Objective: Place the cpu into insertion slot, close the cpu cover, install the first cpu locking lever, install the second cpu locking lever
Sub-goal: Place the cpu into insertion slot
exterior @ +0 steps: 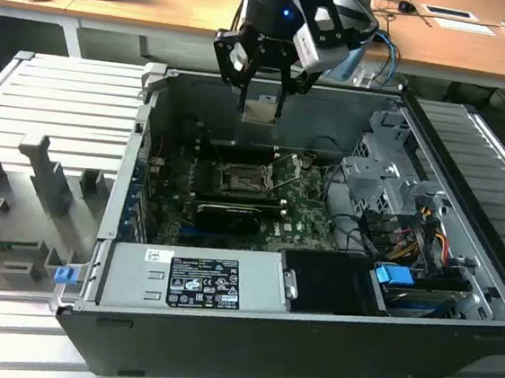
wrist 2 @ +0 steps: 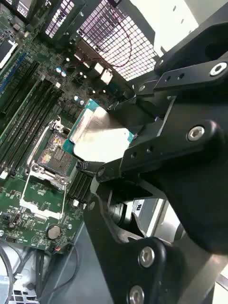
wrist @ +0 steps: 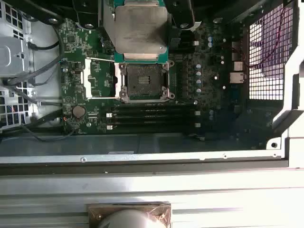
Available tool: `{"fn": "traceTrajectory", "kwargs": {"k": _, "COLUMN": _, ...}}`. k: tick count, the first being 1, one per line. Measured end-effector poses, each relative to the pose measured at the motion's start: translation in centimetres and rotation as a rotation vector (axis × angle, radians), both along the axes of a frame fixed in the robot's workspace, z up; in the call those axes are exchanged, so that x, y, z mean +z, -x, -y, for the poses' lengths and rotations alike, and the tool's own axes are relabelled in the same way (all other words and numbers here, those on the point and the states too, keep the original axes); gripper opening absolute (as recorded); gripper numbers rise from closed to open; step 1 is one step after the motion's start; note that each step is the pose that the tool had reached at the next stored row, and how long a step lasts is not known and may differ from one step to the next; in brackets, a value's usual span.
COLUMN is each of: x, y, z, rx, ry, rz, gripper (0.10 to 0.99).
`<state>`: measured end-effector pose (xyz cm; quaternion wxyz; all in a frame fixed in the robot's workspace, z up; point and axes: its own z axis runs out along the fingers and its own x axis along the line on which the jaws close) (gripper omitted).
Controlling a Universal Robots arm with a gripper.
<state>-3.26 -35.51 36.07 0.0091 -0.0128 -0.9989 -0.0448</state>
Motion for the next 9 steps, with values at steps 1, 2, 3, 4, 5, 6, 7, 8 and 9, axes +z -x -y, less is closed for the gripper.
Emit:
{"fn": "traceTrajectory", "kwargs": {"k": 1, "x": 0.00, "y": 0.00, "z": 0.00, "rx": -0.003, "ry": 0.000, "rz": 0.0000, "gripper": 0.529}}
{"fn": "traceTrajectory", "kwargs": {"k": 2, "x": 0.00, "y": 0.00, "z": 0.00, "rx": -0.021, "ry": 0.000, "rz": 0.0000, "gripper": 0.529}}
{"fn": "traceTrajectory", "kwargs": {"k": 3, "x": -0.01, "y": 0.00, "z": 0.00, "rx": -0.049, "ry": 0.000, "rz": 0.0000, "gripper": 0.529}}
{"fn": "traceTrajectory", "kwargs": {"k": 4, "x": -0.02, "y": 0.00, "z": 0.00, "rx": -0.058, "ry": 0.000, "rz": 0.0000, "gripper": 0.529}}
{"fn": "traceTrajectory", "kwargs": {"k": 5, "x": -0.02, "y": 0.01, "z": 0.00, "rx": -0.068, "ry": 0.000, "rz": 0.0000, "gripper": 0.529}}
{"fn": "traceTrajectory", "kwargs": {"k": 6, "x": -0.03, "y": 0.08, "z": 0.00, "rx": -0.078, "ry": 0.000, "rz": 0.0000, "gripper": 0.529}}
{"fn": "traceTrajectory", "kwargs": {"k": 7, "x": -0.04, "y": 0.35, "z": 0.00, "rx": -0.087, "ry": 0.000, "rz": 0.0001, "gripper": 0.529}}
{"fn": "traceTrajectory", "kwargs": {"k": 8, "x": -0.05, "y": 0.55, "z": 0.00, "rx": -0.092, "ry": 0.000, "rz": 0.0000, "gripper": 0.529}}
{"fn": "traceTrajectory", "kwargs": {"k": 9, "x": -0.10, "y": 0.56, "z": 0.00, "rx": -0.109, "ry": 0.000, "rz": -0.0001, "gripper": 0.529}}
